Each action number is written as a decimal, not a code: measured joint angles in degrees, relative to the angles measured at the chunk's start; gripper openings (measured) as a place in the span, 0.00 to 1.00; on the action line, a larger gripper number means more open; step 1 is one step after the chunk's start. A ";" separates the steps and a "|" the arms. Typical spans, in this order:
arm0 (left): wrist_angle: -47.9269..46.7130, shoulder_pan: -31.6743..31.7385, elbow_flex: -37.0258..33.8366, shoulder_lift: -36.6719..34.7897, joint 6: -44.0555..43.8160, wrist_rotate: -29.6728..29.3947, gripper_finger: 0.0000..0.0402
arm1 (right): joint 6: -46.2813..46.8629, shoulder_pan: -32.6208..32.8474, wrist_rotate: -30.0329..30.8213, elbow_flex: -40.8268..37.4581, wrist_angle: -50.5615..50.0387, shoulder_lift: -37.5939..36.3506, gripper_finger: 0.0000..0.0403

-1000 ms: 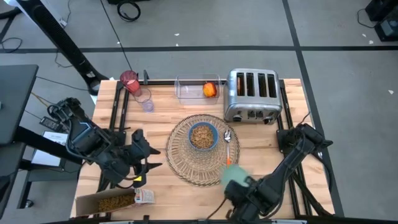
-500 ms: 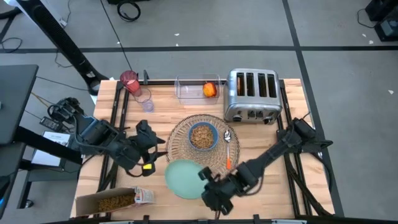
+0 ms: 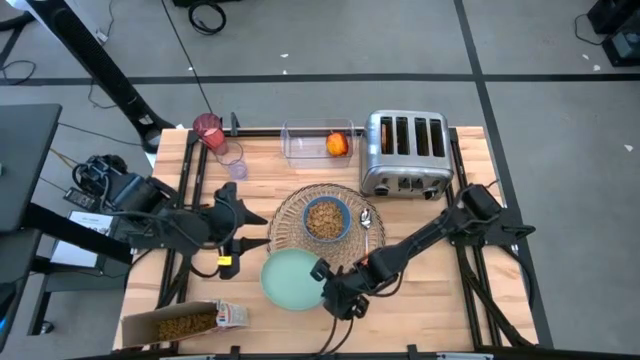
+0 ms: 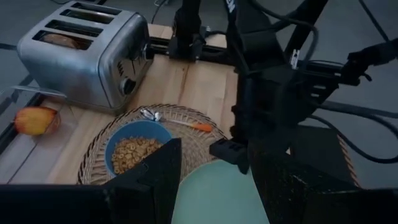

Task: Arrange a breakfast setting
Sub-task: Put the light green plate to the bottom left of the blue bowl on the brown placemat

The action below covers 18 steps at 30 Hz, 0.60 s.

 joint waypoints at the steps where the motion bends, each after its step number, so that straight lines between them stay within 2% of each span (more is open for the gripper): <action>1: 0.02 0.02 0.00 0.01 -0.02 -0.23 0.48 | -1.54 -0.10 -0.17 -0.78 0.80 0.00 0.04; 6: 0.09 0.02 0.00 0.01 -0.03 -0.67 0.48 | -7.84 -0.20 2.76 -3.59 2.31 0.00 0.04; 11: 0.19 0.58 0.00 0.01 -0.03 -1.86 0.48 | -12.37 -0.26 2.63 -6.02 3.95 -0.02 0.04; 18: 0.24 0.65 0.00 0.01 0.02 -2.05 0.48 | -14.14 -1.20 2.24 -9.37 6.39 -0.02 0.04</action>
